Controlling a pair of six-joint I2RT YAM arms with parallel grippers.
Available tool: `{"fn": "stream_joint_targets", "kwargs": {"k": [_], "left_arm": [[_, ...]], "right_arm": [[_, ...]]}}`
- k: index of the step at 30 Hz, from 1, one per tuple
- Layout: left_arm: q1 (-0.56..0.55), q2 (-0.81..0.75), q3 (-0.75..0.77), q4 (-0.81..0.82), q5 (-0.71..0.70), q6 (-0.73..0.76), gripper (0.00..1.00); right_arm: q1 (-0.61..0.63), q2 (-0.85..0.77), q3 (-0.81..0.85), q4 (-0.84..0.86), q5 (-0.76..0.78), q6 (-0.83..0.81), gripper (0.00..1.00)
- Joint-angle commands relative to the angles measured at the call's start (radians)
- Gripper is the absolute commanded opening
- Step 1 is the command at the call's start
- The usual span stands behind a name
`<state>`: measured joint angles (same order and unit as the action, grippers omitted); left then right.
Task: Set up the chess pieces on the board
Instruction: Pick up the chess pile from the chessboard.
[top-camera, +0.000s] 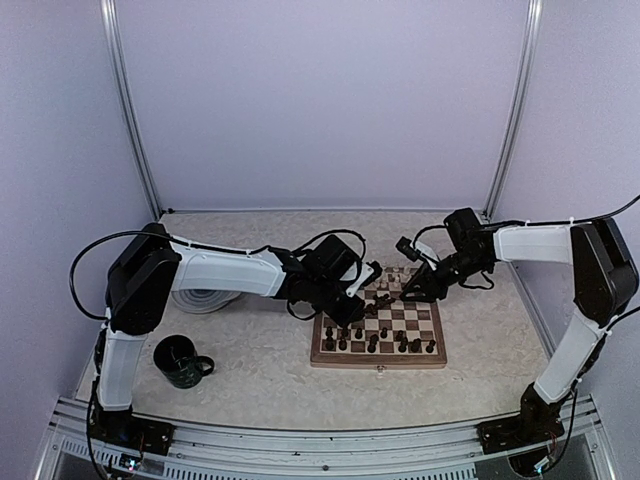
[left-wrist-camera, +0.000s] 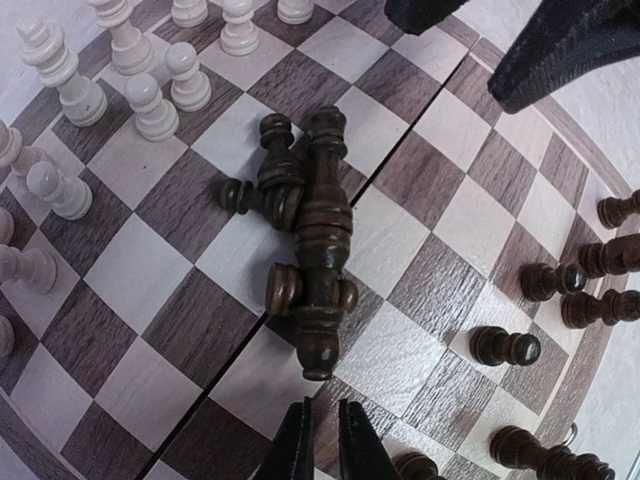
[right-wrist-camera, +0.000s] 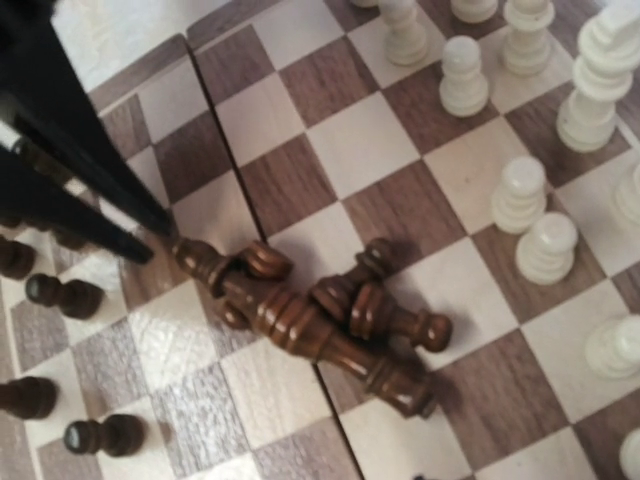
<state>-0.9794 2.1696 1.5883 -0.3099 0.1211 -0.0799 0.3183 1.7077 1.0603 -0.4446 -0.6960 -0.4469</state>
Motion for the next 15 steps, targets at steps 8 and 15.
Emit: {"fn": "stream_joint_targets", "kwargs": {"k": [8, 15], "left_arm": [[-0.001, 0.033, 0.114, -0.021, -0.008, -0.003, 0.31], [0.001, 0.095, 0.195, -0.059, 0.009, -0.011, 0.28]], "right_arm": [[-0.019, -0.007, 0.019, -0.016, -0.025, 0.022, 0.38], [-0.034, -0.024, 0.004, -0.017, -0.028, 0.019, 0.38]]}}
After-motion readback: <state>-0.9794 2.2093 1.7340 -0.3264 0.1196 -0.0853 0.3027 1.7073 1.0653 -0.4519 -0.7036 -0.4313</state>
